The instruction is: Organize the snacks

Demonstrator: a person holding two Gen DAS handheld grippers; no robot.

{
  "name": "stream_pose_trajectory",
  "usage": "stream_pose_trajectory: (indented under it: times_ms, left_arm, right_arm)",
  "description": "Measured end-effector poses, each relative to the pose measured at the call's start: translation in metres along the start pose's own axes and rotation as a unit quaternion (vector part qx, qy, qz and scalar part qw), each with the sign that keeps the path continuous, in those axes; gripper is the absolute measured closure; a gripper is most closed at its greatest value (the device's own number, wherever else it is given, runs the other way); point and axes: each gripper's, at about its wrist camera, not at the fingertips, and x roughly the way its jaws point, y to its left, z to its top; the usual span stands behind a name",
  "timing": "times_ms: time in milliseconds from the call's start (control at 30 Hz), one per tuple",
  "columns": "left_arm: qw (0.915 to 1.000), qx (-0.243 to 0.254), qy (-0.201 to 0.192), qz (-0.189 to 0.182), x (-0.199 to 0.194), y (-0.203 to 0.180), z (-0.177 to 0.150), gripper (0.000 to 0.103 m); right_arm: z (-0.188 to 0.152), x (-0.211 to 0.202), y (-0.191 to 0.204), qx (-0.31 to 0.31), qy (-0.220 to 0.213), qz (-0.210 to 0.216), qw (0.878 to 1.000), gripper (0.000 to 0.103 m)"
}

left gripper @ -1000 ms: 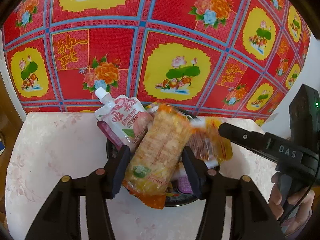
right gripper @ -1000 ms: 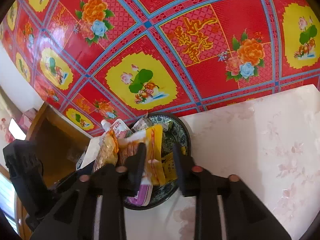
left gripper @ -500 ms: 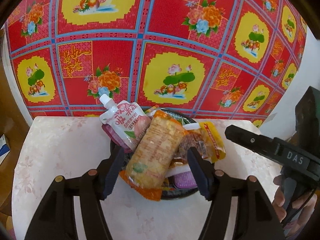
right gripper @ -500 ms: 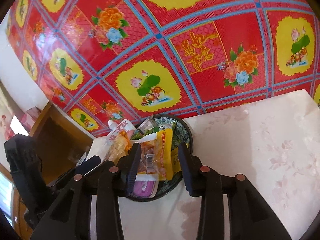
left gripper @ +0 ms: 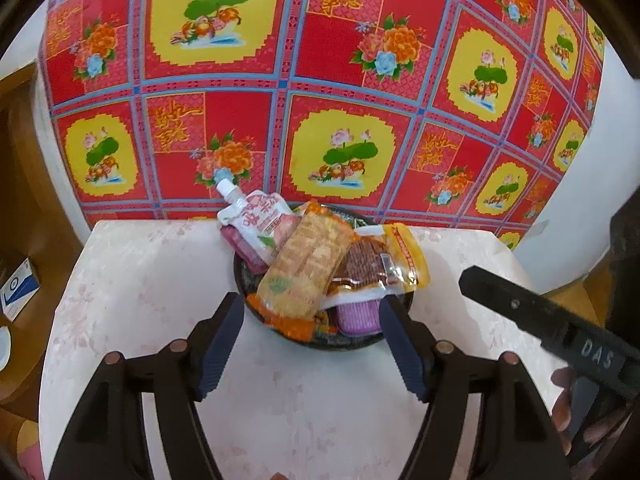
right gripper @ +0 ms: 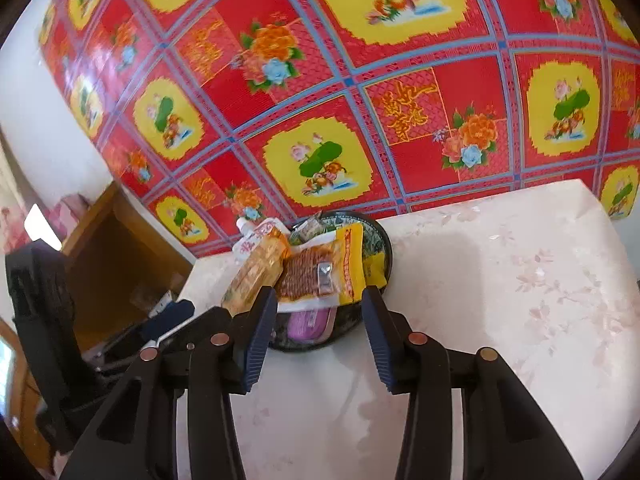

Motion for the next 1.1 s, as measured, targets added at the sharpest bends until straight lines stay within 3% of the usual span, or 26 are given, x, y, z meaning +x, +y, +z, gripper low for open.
stream_pose_trajectory:
  times_ms: [567,1100]
  left_arm:
    - [0.9991,-0.009,0.038,0.015,0.004,0.004,-0.032,0.029]
    - [0.9984,-0.018,0.049,0.02,0.009,0.007,-0.037,0.029]
  right_arm:
    - [-0.044,-0.006,0.011,-0.045,0.009,-0.054,0.997,0.056]
    - [-0.052,0.003,0.012,-0.047,0.025,-0.056,0.997,0.056]
